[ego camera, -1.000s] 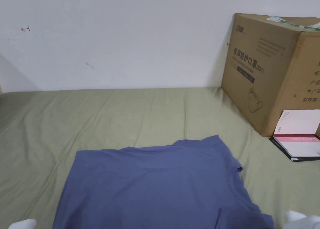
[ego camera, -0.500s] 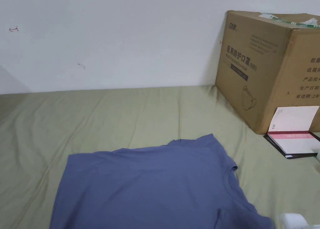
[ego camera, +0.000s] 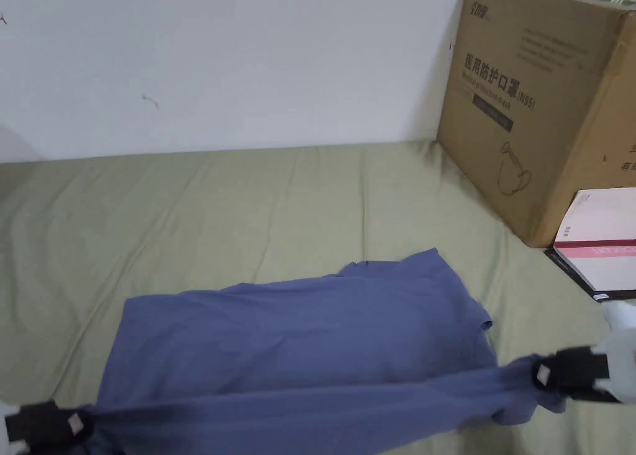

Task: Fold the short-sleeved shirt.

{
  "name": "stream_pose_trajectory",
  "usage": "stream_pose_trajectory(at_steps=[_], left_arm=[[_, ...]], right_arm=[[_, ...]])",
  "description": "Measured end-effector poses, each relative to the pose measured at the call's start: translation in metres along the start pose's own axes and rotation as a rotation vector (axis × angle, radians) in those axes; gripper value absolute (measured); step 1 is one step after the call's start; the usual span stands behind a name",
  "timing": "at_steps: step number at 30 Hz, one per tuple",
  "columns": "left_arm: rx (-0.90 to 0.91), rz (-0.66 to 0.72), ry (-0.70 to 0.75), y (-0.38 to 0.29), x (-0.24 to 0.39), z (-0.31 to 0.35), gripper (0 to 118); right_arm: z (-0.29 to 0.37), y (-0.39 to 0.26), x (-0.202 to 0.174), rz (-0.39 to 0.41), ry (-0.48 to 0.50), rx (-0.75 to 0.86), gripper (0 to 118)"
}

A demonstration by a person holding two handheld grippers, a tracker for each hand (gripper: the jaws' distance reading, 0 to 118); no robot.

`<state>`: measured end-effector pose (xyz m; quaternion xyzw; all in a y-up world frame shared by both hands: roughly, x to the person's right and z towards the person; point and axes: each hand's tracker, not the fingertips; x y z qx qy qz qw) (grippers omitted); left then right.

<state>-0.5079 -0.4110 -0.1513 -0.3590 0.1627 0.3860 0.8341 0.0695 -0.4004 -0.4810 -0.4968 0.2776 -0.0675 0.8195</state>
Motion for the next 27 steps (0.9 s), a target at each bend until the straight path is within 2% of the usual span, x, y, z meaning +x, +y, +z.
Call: stream_pose_trajectory(at_steps=[2, 6, 9, 11, 12, 13, 14, 15, 17, 18, 22, 25, 27], left_arm=[[-0.01, 0.069, -0.006, 0.026, 0.0, -0.028, 2], [-0.052, 0.109, 0.05, 0.065, -0.003, -0.088, 2], [-0.084, 0.11, 0.096, 0.078, -0.008, -0.128, 2], [-0.088, 0.143, 0.091, 0.078, -0.016, -0.143, 3], [-0.085, 0.158, 0.079, 0.077, -0.018, -0.147, 9], [-0.079, 0.165, 0.061, 0.076, -0.02, -0.148, 24], [-0.062, 0.162, 0.063, 0.074, -0.024, -0.147, 55], [-0.053, 0.16, 0.061, 0.073, -0.026, -0.147, 75], [-0.039, 0.155, 0.046, 0.071, -0.027, -0.14, 107], [-0.034, 0.151, 0.042, 0.07, -0.028, -0.135, 110], [0.064, 0.076, 0.031, 0.065, -0.015, -0.097, 110], [0.238, -0.045, 0.022, 0.046, 0.012, -0.052, 109], [0.354, -0.137, 0.027, 0.022, 0.03, -0.022, 105]], right_arm=[[-0.032, 0.029, 0.001, -0.034, -0.02, -0.003, 5], [-0.096, 0.064, -0.014, -0.057, -0.052, -0.006, 5], [-0.142, 0.078, -0.017, -0.055, -0.088, -0.02, 5], [-0.163, 0.08, -0.013, -0.083, -0.117, -0.03, 5], [-0.17, 0.079, -0.011, -0.108, -0.127, -0.033, 5], [-0.175, 0.077, -0.009, -0.147, -0.136, -0.028, 7], [-0.178, 0.074, -0.007, -0.181, -0.133, -0.023, 17], [-0.177, 0.072, -0.003, -0.204, -0.121, -0.011, 40], [-0.17, 0.067, -0.002, -0.233, -0.084, 0.02, 95], [-0.164, 0.065, -0.003, -0.236, -0.076, 0.032, 103], [-0.122, 0.056, -0.014, -0.219, -0.05, 0.091, 103], [-0.078, 0.039, -0.036, -0.125, -0.027, 0.19, 103], [-0.049, 0.019, -0.054, -0.047, -0.004, 0.246, 100]])
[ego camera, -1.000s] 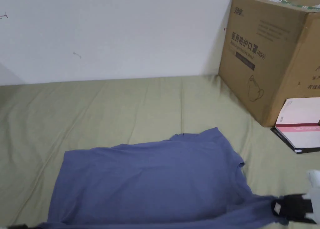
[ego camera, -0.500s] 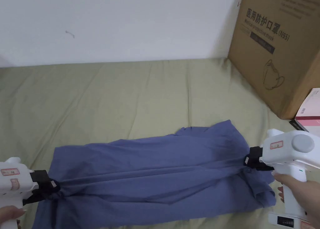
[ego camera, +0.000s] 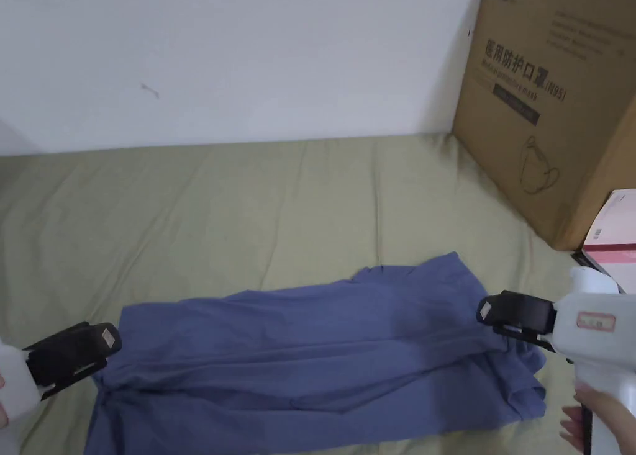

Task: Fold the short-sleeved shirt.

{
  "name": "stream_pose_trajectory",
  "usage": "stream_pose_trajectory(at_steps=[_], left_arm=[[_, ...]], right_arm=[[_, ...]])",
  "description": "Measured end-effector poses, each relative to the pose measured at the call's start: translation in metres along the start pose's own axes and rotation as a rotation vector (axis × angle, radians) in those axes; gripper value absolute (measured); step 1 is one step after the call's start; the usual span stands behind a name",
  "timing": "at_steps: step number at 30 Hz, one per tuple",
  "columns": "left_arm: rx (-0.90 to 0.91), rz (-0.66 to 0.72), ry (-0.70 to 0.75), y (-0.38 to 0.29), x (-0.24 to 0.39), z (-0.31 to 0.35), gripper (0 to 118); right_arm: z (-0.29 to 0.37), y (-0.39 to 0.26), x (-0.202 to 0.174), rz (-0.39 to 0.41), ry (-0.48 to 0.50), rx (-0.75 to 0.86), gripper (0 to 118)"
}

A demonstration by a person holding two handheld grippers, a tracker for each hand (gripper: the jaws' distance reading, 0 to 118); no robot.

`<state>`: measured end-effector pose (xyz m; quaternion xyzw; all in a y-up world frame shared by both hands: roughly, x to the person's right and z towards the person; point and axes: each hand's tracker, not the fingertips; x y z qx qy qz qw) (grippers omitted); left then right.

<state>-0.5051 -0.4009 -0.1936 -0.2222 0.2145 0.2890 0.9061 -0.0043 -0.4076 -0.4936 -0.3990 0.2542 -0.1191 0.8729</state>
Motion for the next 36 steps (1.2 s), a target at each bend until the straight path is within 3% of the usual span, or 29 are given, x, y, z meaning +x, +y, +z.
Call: stream_pose_trajectory(at_steps=[4, 6, 7, 8, 16, 19, 22, 23, 24, 25, 26, 33, 36], left_arm=[[0.102, -0.21, -0.005, -0.034, 0.035, 0.059, 87], [0.099, -0.326, -0.02, -0.054, 0.051, 0.082, 45], [0.098, -0.359, -0.037, -0.064, 0.049, 0.088, 17], [0.1, -0.372, -0.026, -0.074, 0.054, 0.096, 0], [0.103, -0.352, -0.027, -0.086, 0.056, 0.124, 0], [-0.056, -0.308, -0.042, -0.052, 0.043, 0.091, 0], [-0.269, -0.26, 0.085, -0.028, 0.014, 0.033, 0], [-0.339, -0.211, 0.109, -0.022, 0.001, 0.01, 6], [-0.403, -0.142, 0.118, -0.018, -0.015, -0.01, 33], [-0.437, -0.087, 0.117, -0.016, -0.027, -0.024, 79], [-0.461, -0.057, 0.143, -0.015, -0.038, -0.039, 115], [-0.547, -0.137, 0.236, -0.038, -0.057, -0.1, 115], [-0.638, -0.23, 0.286, -0.064, -0.055, -0.123, 116]], right_arm=[[0.061, -0.042, -0.031, 0.193, 0.094, 0.149, 87], [0.087, -0.066, -0.042, 0.264, 0.112, 0.239, 50], [0.098, -0.077, -0.045, 0.258, 0.128, 0.272, 26], [0.1, -0.085, -0.041, 0.238, 0.133, 0.289, 0], [0.113, -0.104, -0.037, 0.16, 0.181, 0.216, 0], [0.112, -0.096, -0.036, 0.122, 0.241, 0.18, 0], [0.105, -0.09, -0.036, 0.081, 0.278, 0.133, 0], [0.102, -0.089, -0.036, 0.066, 0.274, 0.124, 0], [0.099, -0.089, -0.036, 0.047, 0.278, 0.11, 0], [0.096, -0.088, -0.034, 0.031, 0.286, 0.096, 0], [0.092, -0.089, -0.033, 0.018, 0.288, 0.088, 0], [0.074, -0.095, -0.026, 0.011, 0.251, 0.015, 0], [0.069, -0.094, -0.023, 0.009, 0.218, 0.013, 0]])
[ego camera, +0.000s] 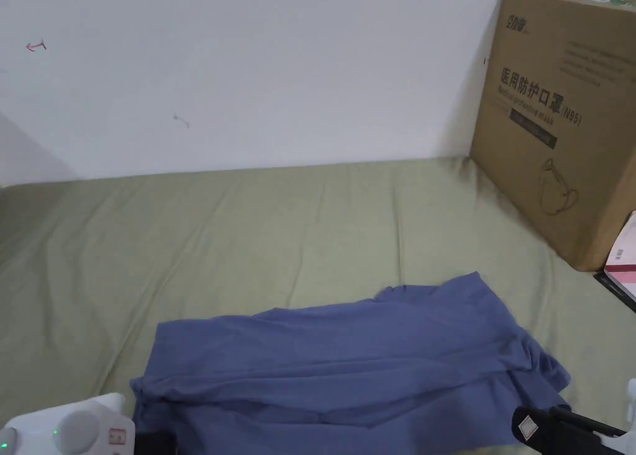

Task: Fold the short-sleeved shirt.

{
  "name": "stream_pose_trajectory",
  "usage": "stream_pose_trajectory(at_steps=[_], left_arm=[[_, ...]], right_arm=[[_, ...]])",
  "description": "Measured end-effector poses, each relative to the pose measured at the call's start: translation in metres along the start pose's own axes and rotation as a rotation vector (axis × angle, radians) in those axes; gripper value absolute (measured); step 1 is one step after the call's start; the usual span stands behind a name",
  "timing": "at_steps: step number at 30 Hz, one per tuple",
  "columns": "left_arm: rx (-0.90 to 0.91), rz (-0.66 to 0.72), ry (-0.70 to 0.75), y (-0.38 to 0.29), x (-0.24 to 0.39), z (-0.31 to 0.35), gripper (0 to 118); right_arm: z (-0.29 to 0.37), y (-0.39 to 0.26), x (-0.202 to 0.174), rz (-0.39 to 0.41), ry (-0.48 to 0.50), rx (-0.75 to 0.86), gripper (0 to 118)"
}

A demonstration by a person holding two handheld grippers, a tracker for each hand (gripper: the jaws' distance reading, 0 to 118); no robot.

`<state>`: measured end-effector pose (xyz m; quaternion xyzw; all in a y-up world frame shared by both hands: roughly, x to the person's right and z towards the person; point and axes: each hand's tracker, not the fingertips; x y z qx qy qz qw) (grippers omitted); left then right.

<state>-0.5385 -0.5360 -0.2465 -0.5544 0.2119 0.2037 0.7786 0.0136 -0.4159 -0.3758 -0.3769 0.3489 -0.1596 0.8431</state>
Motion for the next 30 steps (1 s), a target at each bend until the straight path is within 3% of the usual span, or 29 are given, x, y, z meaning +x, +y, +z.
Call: stream_pose_trajectory(at_steps=[2, 4, 7, 9, 10, 11, 12, 13, 14, 16, 17, 21, 22, 23, 24, 25, 27, 30], left_arm=[[0.043, -0.102, 0.045, -0.008, 0.015, -0.005, 118], [0.055, -0.01, 0.019, -0.006, 0.011, -0.006, 118], [0.052, -0.025, 0.011, -0.009, 0.007, 0.001, 117], [0.076, -0.035, 0.026, -0.01, 0.011, 0.017, 96], [0.127, -0.048, 0.041, -0.011, 0.013, 0.028, 76], [0.158, -0.053, 0.036, -0.015, 0.01, 0.039, 39], [0.177, -0.053, -0.007, -0.016, 0.009, 0.048, 8], [0.186, -0.047, -0.069, -0.016, 0.006, 0.056, 2], [0.172, -0.009, -0.181, -0.016, 0.008, 0.062, 2], [0.224, -0.07, -0.052, -0.02, 0.016, 0.08, 2], [0.255, -0.1, -0.064, -0.021, 0.018, 0.086, 2], [0.237, -0.056, -0.075, -0.015, 0.02, 0.094, 2], [0.229, -0.04, -0.085, -0.015, 0.019, 0.094, 2], [0.225, -0.036, -0.083, -0.015, 0.02, 0.093, 2], [0.215, -0.031, -0.075, -0.015, 0.019, 0.09, 2], [0.2, -0.023, -0.066, -0.016, 0.018, 0.087, 2], [0.175, -0.015, -0.069, -0.016, 0.017, 0.079, 2], [0.166, -0.021, -0.061, -0.02, 0.017, 0.076, 2]], right_arm=[[-0.002, 0.002, 0.006, -0.041, -0.021, 0.006, 0], [-0.001, 0.005, 0.013, -0.075, -0.014, 0.022, 0], [0.0, 0.011, 0.027, -0.116, 0.007, 0.038, 0], [-0.001, 0.019, 0.034, -0.113, -0.007, 0.04, 0], [-0.002, 0.026, 0.039, -0.077, -0.083, 0.043, 1], [-0.006, 0.033, 0.044, -0.046, -0.149, 0.029, 6], [-0.011, 0.047, 0.06, -0.035, -0.193, 0.002, 14], [-0.018, 0.056, 0.069, -0.039, -0.211, -0.02, 26], [-0.025, 0.063, 0.078, -0.057, -0.21, -0.036, 50], [-0.047, 0.079, 0.098, -0.089, -0.262, -0.111, 97], [-0.062, 0.084, 0.106, -0.097, -0.304, -0.167, 103], [-0.117, 0.092, 0.135, -0.06, -0.42, -0.346, 103], [-0.125, 0.09, 0.139, -0.066, -0.43, -0.371, 97], [-0.13, 0.089, 0.142, -0.08, -0.405, -0.408, 66], [-0.135, 0.087, 0.145, -0.089, -0.366, -0.413, 26], [-0.135, 0.086, 0.146, -0.097, -0.324, -0.41, 7], [-0.132, 0.081, 0.138, -0.039, -0.372, -0.409, 7], [-0.123, 0.083, 0.124, 0.061, -0.358, -0.384, 7]])
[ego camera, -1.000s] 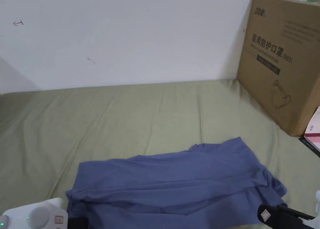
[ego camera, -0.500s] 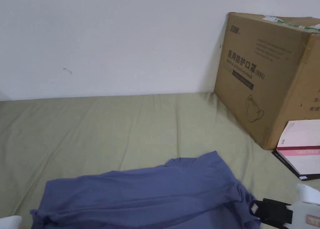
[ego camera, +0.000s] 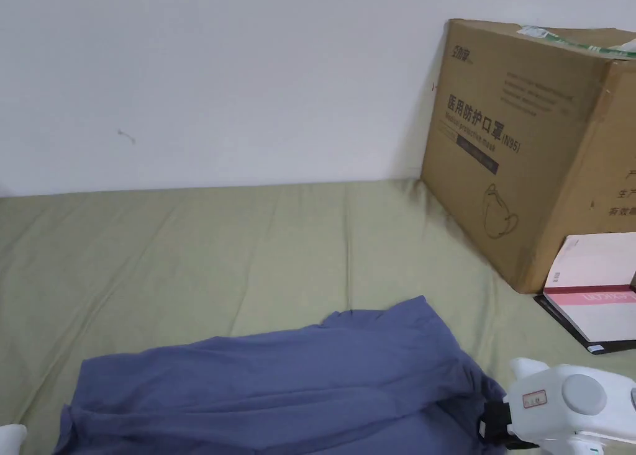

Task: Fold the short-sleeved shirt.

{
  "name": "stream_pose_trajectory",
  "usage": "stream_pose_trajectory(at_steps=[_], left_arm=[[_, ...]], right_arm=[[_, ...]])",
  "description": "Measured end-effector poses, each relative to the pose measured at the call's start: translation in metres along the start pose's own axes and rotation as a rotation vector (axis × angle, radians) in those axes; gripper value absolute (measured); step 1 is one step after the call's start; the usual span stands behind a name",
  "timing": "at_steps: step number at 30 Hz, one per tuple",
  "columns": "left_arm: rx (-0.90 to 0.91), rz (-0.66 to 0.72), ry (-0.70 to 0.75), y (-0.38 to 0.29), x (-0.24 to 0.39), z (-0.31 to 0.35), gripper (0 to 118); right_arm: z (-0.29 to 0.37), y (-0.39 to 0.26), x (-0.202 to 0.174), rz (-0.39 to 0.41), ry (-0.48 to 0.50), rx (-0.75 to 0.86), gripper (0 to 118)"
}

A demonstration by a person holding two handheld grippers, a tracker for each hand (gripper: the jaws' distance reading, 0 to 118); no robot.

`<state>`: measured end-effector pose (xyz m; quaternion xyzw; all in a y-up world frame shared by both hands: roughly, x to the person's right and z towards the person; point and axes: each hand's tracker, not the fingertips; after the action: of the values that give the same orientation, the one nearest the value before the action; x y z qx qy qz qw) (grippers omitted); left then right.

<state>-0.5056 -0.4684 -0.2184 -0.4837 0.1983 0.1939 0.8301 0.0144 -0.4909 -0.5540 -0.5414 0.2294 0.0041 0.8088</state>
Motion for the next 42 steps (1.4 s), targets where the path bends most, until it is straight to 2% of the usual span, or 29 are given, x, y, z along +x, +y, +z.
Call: stream_pose_trajectory(at_steps=[1, 7, 9, 14, 17, 21, 22, 23, 24, 25, 26, 27, 28, 29, 30, 33, 35, 37, 40, 41, 42], left_arm=[[0.0, -0.003, 0.0, 0.002, 0.001, 0.0, 2], [0.041, -0.042, -0.03, -0.001, -0.007, 0.04, 2], [0.029, -0.052, -0.037, -0.015, -0.013, 0.052, 2], [-0.052, -0.108, -0.05, -0.084, -0.019, 0.08, 2], [-0.103, -0.05, -0.076, -0.119, -0.029, 0.079, 2], [-0.104, -0.023, -0.095, -0.137, -0.034, 0.059, 2], [-0.1, -0.024, -0.098, -0.138, -0.034, 0.057, 5], [-0.099, -0.026, -0.095, -0.137, -0.035, 0.057, 26], [-0.099, -0.025, -0.099, -0.137, -0.036, 0.059, 61], [-0.109, -0.012, -0.105, -0.135, -0.038, 0.059, 99], [-0.133, 0.011, -0.108, -0.135, -0.04, 0.059, 99], [-0.154, 0.03, -0.118, -0.138, -0.043, 0.06, 107], [-0.115, 0.037, -0.136, -0.138, -0.045, 0.067, 114], [-0.071, 0.05, -0.144, -0.137, -0.045, 0.075, 112], [-0.054, 0.063, -0.14, -0.135, -0.044, 0.082, 111], [0.077, 0.096, -0.169, -0.124, -0.045, 0.105, 111], [0.2, 0.093, -0.184, -0.114, -0.036, 0.129, 111], [0.321, 0.062, -0.157, -0.104, -0.014, 0.157, 111], [0.425, 0.035, -0.141, -0.089, 0.005, 0.179, 111], [0.444, 0.032, -0.148, -0.083, 0.012, 0.181, 106], [0.46, 0.03, -0.152, -0.08, 0.016, 0.184, 95]], right_arm=[[0.007, 0.0, -0.002, 0.023, -0.01, 0.006, 7], [0.062, -0.017, 0.009, -0.001, 0.029, 0.022, 7], [0.079, -0.038, 0.013, 0.031, 0.017, 0.003, 7], [0.113, -0.108, 0.026, -0.009, 0.064, -0.045, 7], [0.112, -0.143, 0.034, -0.028, 0.07, -0.071, 7], [0.082, -0.162, 0.031, -0.017, 0.02, -0.111, 7], [0.078, -0.161, 0.028, -0.011, 0.012, -0.107, 7], [0.078, -0.16, 0.026, -0.009, 0.014, -0.106, 9], [0.079, -0.158, 0.024, -0.009, 0.013, -0.106, 15], [0.082, -0.156, 0.022, -0.007, 0.012, -0.108, 33], [0.086, -0.152, 0.021, -0.004, 0.008, -0.11, 33], [0.09, -0.151, 0.019, -0.007, -0.009, -0.115, 40], [0.094, -0.149, 0.016, -0.01, -0.025, -0.116, 60], [0.098, -0.149, 0.014, -0.011, -0.029, -0.119, 98], [0.106, -0.149, 0.013, -0.013, -0.022, -0.112, 108], [0.129, -0.146, -0.003, -0.038, 0.032, -0.041, 108], [0.151, -0.144, -0.019, -0.019, 0.05, 0.063, 108], [0.177, -0.141, -0.044, 0.063, 0.014, 0.216, 108], [0.207, -0.135, -0.079, 0.181, 0.05, 0.374, 107], [0.211, -0.134, -0.089, 0.216, 0.058, 0.389, 106], [0.216, -0.133, -0.099, 0.241, 0.071, 0.409, 101]])
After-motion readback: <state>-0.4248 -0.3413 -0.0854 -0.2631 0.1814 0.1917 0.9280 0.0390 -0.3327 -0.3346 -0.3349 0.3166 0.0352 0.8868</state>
